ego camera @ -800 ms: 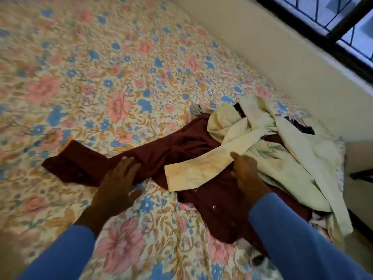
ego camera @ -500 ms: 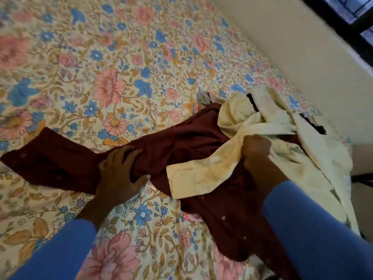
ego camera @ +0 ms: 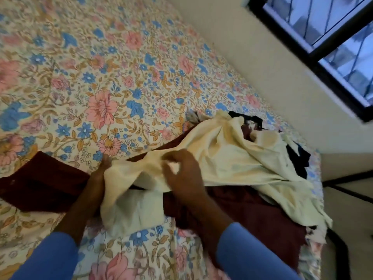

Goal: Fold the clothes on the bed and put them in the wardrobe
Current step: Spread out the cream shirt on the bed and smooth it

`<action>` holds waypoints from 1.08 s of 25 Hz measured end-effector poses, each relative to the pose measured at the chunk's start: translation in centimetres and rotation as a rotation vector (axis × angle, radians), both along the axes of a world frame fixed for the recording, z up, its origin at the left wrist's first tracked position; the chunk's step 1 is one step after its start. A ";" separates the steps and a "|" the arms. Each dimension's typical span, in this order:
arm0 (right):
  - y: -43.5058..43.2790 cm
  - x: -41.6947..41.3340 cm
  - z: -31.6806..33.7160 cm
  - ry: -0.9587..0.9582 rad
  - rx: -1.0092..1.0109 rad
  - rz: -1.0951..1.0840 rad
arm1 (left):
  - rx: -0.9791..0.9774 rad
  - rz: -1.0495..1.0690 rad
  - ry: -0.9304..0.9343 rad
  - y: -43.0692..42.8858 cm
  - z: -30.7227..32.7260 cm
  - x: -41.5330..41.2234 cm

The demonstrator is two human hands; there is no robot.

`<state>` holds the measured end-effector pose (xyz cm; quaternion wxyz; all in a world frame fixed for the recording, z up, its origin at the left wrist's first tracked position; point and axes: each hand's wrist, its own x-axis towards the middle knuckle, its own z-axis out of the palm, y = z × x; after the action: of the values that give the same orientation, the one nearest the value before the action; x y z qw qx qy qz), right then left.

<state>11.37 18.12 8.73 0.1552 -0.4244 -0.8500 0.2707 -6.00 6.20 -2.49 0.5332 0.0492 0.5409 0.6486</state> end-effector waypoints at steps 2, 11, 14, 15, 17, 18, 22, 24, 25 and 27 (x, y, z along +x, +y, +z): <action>4.7 4.0 0.2 -0.328 0.209 -0.243 | 0.053 -0.048 0.016 0.1 -0.5 -0.3; 19.7 13.7 4.1 -0.828 0.222 -0.319 | 0.053 -0.141 0.415 2.1 -13.0 -2.7; 18.1 6.3 4.1 -0.170 0.389 -0.153 | 0.162 0.045 0.359 1.6 -16.4 -4.1; 16.1 4.0 4.5 0.084 0.307 -0.036 | 0.141 0.091 0.448 0.8 -12.6 -1.5; 10.3 0.8 5.8 0.290 -0.135 0.294 | 0.094 0.181 0.286 0.1 -4.0 5.1; 7.4 0.5 6.3 0.234 -0.310 0.467 | 0.134 0.230 0.247 -0.6 -2.4 7.2; 4.8 2.3 3.4 -0.308 0.139 0.666 | 0.026 0.544 0.233 -6.2 4.2 11.8; 6.5 4.5 0.8 -0.609 0.247 0.555 | -0.040 0.474 0.345 -8.3 5.2 12.8; 6.5 5.7 -0.5 -0.717 0.236 0.549 | -0.079 0.450 0.436 -8.9 5.0 13.5; 4.6 7.2 -2.2 -0.709 0.271 0.589 | -0.148 0.490 0.541 -8.9 4.1 14.8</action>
<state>18.52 22.76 6.53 -0.1736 -0.2077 -0.9622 0.0287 8.77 -2.72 1.57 0.2020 0.0495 0.7034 0.6797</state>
